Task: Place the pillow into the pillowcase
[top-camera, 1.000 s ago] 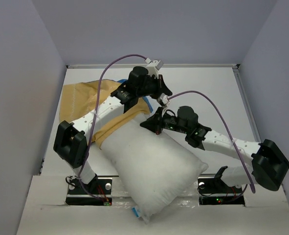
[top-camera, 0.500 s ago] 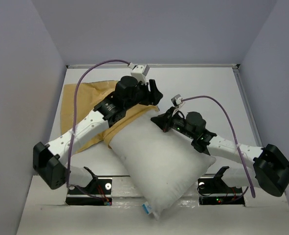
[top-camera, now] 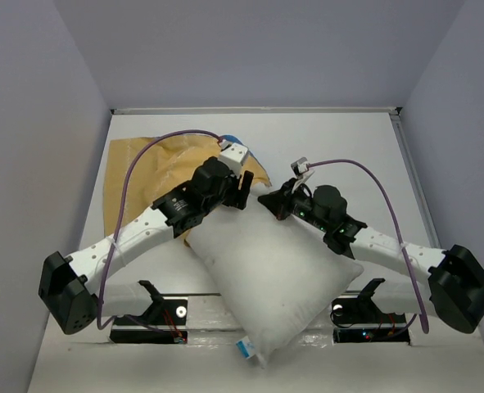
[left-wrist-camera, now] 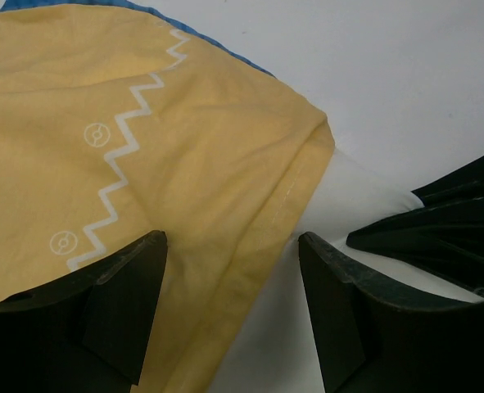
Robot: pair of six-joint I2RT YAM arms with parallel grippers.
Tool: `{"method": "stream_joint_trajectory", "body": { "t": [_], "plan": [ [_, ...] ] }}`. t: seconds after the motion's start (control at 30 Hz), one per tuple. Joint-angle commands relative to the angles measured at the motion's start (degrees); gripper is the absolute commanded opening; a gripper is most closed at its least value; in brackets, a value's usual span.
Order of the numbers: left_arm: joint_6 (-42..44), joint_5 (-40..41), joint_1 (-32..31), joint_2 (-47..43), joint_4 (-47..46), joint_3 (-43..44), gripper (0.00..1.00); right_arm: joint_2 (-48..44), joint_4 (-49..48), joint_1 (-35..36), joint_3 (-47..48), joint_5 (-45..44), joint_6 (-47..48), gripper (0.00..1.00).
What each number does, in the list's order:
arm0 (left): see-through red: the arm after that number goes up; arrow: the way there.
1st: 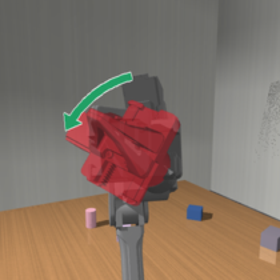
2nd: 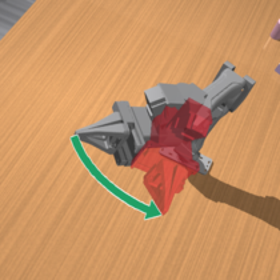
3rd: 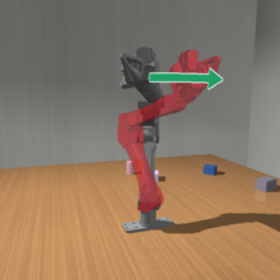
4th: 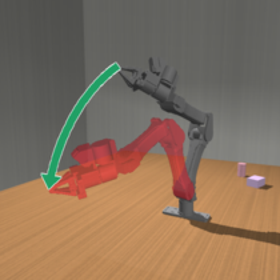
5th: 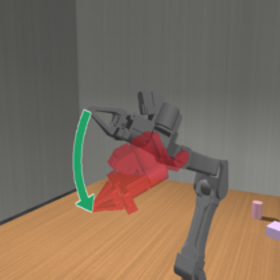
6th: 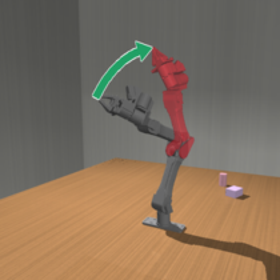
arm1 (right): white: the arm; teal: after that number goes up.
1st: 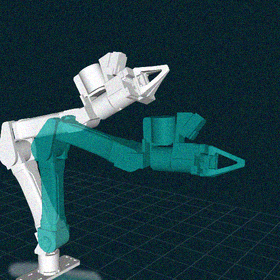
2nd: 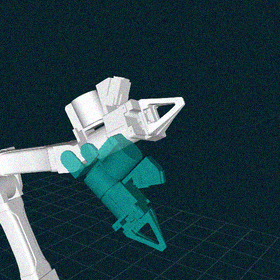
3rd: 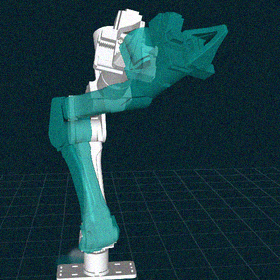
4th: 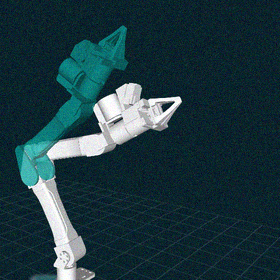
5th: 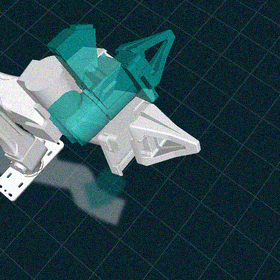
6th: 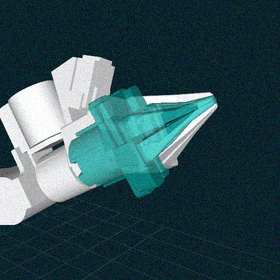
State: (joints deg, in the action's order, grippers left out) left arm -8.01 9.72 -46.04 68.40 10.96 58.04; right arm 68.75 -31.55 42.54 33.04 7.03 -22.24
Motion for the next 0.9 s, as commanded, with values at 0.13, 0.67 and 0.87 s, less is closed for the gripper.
{"method": "stream_joint_trajectory", "body": {
  "t": [0.13,0.67,0.87],
  "plan": [
    [6.4,9.7,-1.3,4.5,-3.5,1.6,0.62,-3.4,-6.1,-1.4,2.4,-0.8,-0.4,0.0],
    [-3.8,-19.7,-13.1,7.3,-13.3,8.8,0.0,4.1,0.2,-1.4,11.4,-19.3,-9.7,0.0],
    [-10.4,-21.9,-14.2,4.4,-13.8,6.8,0.0,0.5,3.2,-5.1,13.7,-33.1,-14.6,0.0]
  ]
}}
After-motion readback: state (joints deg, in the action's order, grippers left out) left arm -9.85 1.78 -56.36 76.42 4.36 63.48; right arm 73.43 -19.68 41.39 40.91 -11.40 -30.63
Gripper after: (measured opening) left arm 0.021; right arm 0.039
